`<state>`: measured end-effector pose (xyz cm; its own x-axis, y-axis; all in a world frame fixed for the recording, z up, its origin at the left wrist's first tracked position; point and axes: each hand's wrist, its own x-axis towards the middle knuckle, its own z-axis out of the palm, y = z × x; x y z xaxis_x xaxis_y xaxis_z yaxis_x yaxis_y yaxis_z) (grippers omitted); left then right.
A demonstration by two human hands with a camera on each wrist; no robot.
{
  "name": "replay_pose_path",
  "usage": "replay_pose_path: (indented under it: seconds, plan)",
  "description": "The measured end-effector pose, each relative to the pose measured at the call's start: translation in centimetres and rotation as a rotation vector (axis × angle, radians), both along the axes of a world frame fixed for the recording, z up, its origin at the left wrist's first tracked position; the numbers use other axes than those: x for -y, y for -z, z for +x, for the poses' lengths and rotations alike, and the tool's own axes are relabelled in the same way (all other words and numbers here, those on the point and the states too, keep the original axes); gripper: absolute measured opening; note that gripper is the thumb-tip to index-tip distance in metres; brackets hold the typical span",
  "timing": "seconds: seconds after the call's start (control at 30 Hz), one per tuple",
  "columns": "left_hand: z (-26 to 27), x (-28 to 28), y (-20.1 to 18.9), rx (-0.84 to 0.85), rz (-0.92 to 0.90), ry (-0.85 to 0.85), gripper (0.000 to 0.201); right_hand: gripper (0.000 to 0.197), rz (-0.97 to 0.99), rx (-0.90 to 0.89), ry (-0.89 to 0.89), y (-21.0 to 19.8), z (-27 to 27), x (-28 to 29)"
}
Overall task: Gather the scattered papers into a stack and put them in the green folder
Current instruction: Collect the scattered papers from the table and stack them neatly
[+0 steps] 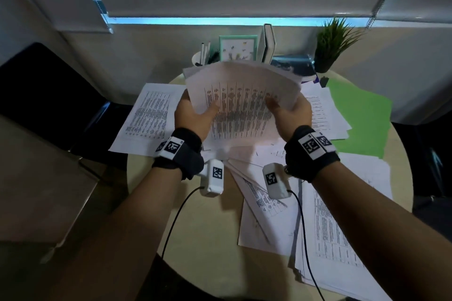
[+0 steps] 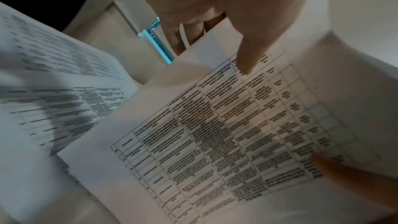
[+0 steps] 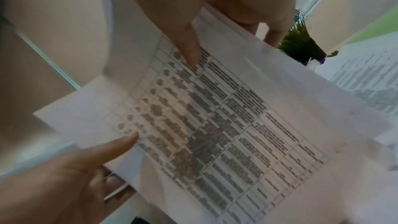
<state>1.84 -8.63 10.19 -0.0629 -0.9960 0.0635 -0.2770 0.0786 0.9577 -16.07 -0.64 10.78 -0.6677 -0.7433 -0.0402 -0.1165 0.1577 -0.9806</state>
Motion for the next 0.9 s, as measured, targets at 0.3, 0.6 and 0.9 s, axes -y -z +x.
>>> replay_pose_path:
  seconds: [0.3, 0.6, 0.9]
  plan:
    - [-2.2, 0.0, -3.8, -0.109, -0.207, -0.016, 0.028, 0.03, -0.152, -0.172, 0.094, -3.8, 0.4, 1.2]
    - [-0.4, 0.3, 1.0, 0.048, 0.009, 0.154, 0.037, 0.021, 0.194, -0.151, 0.075, 2.0, 2.7, -0.4]
    - [-0.5, 0.9, -1.9, -0.023, -0.066, 0.212, 0.041, 0.022, 0.011, -0.15, 0.236, -0.7, 3.5, -0.4]
